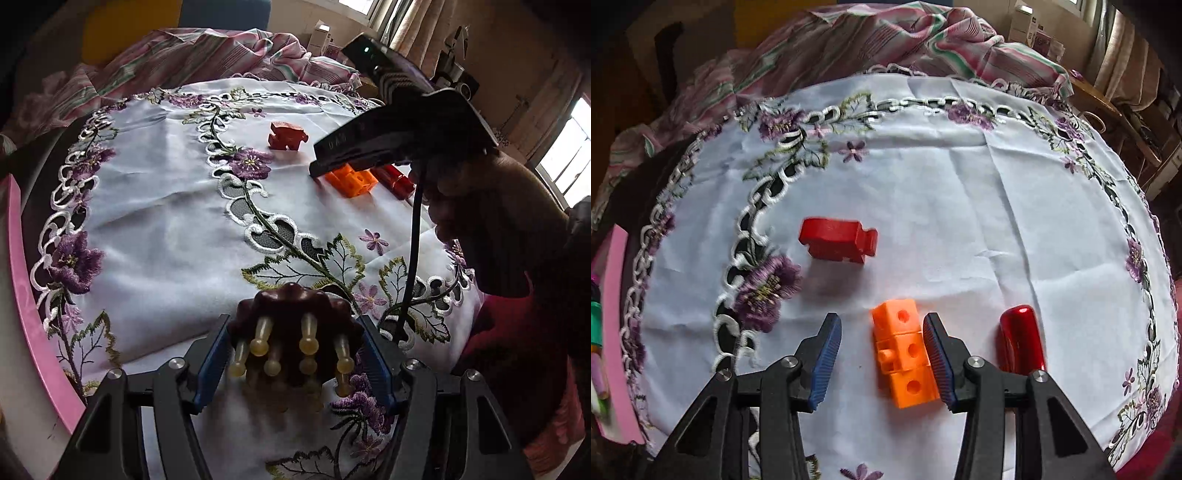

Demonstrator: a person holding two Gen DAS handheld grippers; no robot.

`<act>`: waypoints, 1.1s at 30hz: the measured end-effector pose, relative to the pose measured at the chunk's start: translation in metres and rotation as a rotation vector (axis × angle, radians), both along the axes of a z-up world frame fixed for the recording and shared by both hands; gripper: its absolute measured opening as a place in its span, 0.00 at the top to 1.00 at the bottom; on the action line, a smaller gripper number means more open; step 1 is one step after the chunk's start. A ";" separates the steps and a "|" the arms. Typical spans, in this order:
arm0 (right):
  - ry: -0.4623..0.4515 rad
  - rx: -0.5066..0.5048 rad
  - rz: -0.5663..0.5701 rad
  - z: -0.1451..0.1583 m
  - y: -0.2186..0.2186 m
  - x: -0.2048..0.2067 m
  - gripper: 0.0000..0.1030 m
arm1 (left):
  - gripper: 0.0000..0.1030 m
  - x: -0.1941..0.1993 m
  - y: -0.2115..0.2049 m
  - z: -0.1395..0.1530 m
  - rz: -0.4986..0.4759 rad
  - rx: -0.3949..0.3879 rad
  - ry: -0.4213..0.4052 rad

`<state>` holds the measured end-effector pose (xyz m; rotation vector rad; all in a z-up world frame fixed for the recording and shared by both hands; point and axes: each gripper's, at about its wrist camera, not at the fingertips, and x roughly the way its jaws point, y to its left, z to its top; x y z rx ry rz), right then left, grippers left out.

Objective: Organize rigid objects
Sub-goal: 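Lift the brown spiky toy with left gripper while right gripper lifts orange block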

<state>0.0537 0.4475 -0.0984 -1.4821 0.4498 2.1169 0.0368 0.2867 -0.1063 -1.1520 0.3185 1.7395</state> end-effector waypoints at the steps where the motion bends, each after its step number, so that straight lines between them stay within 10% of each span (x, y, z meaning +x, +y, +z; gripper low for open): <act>1: 0.010 0.009 0.020 0.005 -0.004 0.001 0.82 | 0.35 0.000 -0.001 0.000 0.002 0.007 -0.004; 12: 0.105 -0.162 0.003 0.005 0.004 0.021 0.77 | 0.35 0.005 -0.001 0.001 0.024 0.010 0.020; 33: 0.021 0.103 0.189 0.003 -0.027 0.009 0.79 | 0.35 0.006 -0.022 0.038 0.072 0.050 0.095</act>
